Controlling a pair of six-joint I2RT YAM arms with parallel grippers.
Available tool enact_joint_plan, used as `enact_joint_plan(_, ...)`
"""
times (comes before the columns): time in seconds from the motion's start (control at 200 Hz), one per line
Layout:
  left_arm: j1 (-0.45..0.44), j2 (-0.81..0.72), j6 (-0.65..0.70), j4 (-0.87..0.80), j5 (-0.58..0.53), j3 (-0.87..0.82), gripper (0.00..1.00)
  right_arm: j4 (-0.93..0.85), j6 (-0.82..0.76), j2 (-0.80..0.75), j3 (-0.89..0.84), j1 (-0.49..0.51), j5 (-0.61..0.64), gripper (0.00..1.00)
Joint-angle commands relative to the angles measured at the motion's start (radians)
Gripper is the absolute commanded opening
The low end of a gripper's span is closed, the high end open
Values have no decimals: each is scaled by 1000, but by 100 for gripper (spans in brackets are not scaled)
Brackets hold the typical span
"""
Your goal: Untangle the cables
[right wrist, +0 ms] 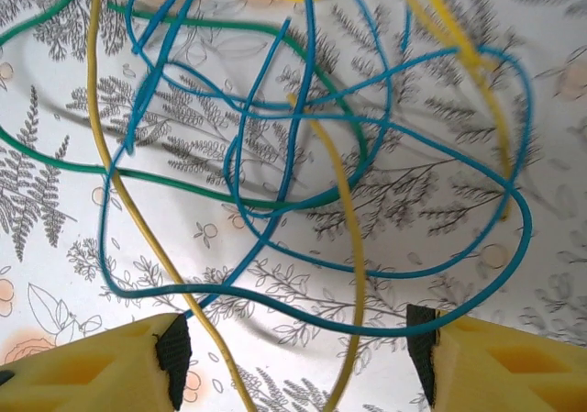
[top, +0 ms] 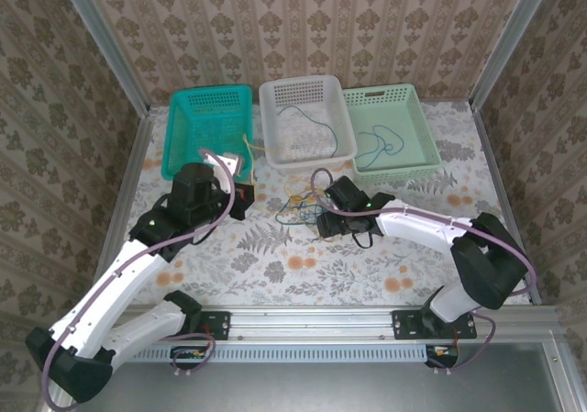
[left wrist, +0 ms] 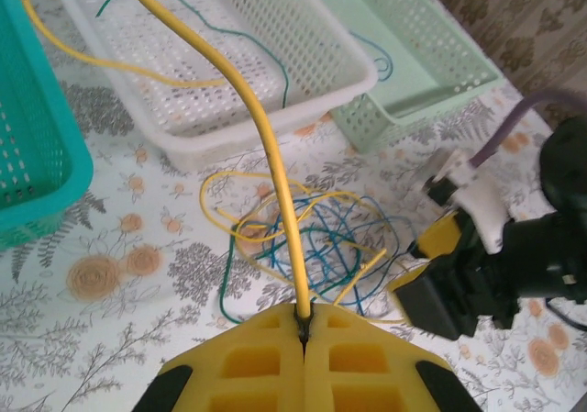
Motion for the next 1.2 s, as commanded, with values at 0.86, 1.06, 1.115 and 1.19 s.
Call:
enact_joint_plan(0.86,534,538,381,-20,97,472,1,0,114,-115,-106,-16,82,73)
enact_joint_plan(1.06,569,636,428,-39,152,566,2,-3,119,-115,-109,-19,83,73)
enact_joint_plan(1.115,576,671,471,-80,156,601,2,-11,118,-115,-105,-21,89,74)
enact_joint_plan(1.19,586,706,529,-126,153,629,2,-20,113,-147,-106,-24,95,74)
